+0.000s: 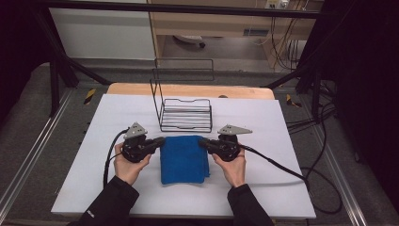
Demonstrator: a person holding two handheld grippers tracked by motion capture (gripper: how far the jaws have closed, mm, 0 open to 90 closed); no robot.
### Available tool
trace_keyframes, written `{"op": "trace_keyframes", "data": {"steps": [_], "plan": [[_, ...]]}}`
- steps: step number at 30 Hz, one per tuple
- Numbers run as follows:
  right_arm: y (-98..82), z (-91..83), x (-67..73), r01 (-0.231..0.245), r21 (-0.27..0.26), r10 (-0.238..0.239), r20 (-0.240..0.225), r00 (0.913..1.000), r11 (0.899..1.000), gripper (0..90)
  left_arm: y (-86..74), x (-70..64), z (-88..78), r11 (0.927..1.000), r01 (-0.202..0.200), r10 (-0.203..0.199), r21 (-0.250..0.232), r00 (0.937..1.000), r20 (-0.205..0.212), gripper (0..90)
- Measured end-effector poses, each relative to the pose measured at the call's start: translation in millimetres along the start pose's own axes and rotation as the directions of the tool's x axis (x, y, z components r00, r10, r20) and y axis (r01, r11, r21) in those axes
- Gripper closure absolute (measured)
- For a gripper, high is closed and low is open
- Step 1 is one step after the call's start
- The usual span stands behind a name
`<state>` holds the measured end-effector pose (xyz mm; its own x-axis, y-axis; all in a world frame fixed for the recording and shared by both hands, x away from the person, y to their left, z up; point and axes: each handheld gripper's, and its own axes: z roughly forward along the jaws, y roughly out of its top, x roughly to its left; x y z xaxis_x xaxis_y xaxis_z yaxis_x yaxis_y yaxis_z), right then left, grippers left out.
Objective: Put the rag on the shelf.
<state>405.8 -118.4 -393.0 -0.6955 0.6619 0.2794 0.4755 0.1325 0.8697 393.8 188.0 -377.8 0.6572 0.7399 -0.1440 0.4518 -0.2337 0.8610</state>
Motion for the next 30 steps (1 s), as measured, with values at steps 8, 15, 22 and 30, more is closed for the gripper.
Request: {"op": "trace_keyframes", "data": {"steps": [8, 15, 22, 30], "plan": [[8.1, -9.0, 5.4, 0.024, -0.045, -0.024, 0.002, 0.9997, 0.999, 84.6, 6.4, -5.5, -8.2, 0.9995, -0.006, 0.006, -0.030, 1.0000, 0.003, 86.4], [12.0, -14.3, 6.8, 0.025, -0.074, -0.025, 0.005, 0.9997, 0.997, 84.6, 10.5, -8.6, -11.7, 0.9987, -0.015, 0.016, -0.048, 0.9998, 0.007, 86.4], [20.6, -19.5, 13.3, 0.061, -0.097, -0.060, 0.010, 0.9981, 0.993, 84.6, 17.2, -9.0, -18.2, 0.9970, -0.021, 0.021, -0.075, 0.9998, 0.000, 86.4], [31.0, -28.3, 19.4, 0.097, -0.124, -0.095, 0.026, 0.9952, 0.988, 84.6, 27.7, -11.4, -21.3, 0.9936, -0.033, 0.034, -0.108, 0.9994, 0.000, 86.4]]}}
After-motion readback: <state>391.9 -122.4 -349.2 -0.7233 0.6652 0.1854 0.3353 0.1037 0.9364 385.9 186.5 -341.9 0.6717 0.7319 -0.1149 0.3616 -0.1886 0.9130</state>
